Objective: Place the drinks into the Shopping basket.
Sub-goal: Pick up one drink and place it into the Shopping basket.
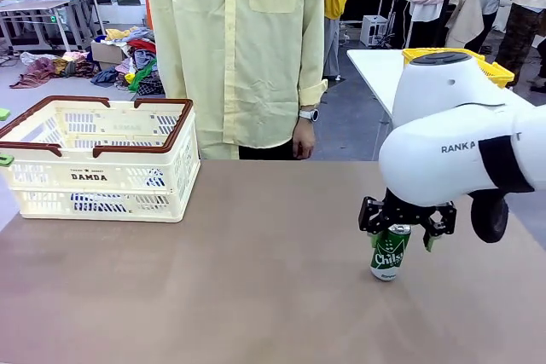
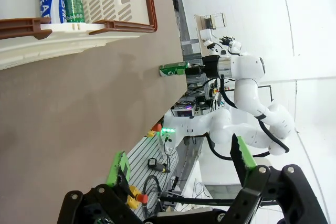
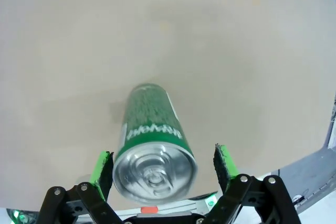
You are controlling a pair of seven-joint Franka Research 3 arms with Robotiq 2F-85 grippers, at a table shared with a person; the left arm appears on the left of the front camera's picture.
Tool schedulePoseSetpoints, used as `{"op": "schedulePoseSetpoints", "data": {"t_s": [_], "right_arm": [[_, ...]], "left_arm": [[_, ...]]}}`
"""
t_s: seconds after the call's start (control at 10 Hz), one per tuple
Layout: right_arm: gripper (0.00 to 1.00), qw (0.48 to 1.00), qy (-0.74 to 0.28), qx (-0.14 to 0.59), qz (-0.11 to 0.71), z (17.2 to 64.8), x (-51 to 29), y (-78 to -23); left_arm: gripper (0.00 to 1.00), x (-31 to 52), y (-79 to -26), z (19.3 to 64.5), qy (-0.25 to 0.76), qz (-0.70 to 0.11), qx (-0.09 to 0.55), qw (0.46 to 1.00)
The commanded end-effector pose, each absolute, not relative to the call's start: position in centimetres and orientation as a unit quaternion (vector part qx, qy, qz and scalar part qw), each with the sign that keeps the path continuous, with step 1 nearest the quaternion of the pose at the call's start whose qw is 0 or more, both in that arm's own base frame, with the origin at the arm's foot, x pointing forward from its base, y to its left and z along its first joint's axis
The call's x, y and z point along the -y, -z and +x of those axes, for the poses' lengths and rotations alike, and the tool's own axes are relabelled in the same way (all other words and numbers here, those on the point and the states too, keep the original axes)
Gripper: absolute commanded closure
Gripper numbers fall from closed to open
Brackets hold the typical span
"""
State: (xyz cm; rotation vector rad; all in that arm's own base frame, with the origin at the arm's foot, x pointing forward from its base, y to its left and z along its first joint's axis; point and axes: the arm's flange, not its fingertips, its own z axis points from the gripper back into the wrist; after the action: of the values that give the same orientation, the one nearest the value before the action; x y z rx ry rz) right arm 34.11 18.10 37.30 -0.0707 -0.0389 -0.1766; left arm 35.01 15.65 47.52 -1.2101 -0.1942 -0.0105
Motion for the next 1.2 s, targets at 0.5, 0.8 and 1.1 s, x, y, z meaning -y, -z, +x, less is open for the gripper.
{"op": "schedulePoseSetpoints", "data": {"t_s": [0.5, 0.8, 1.1], "right_arm": [[0.49, 0.996, 0.083, 0.021, 0.013, 33.99, -17.03, -35.67], [1.00, 0.996, 0.085, 0.005, 0.019, 33.98, -17.10, -35.52], [1.00, 0.994, 0.111, -0.011, 0.016, 33.76, -16.73, -35.48]], "left_arm": [[0.00, -15.70, -47.79, 34.70, 0.003, -0.568, 0.086, 0.819], [0.00, -15.70, -47.79, 34.70, 0.003, -0.568, 0.086, 0.819], [0.00, -15.70, -47.79, 34.70, 0.003, -0.568, 0.086, 0.819]]}}
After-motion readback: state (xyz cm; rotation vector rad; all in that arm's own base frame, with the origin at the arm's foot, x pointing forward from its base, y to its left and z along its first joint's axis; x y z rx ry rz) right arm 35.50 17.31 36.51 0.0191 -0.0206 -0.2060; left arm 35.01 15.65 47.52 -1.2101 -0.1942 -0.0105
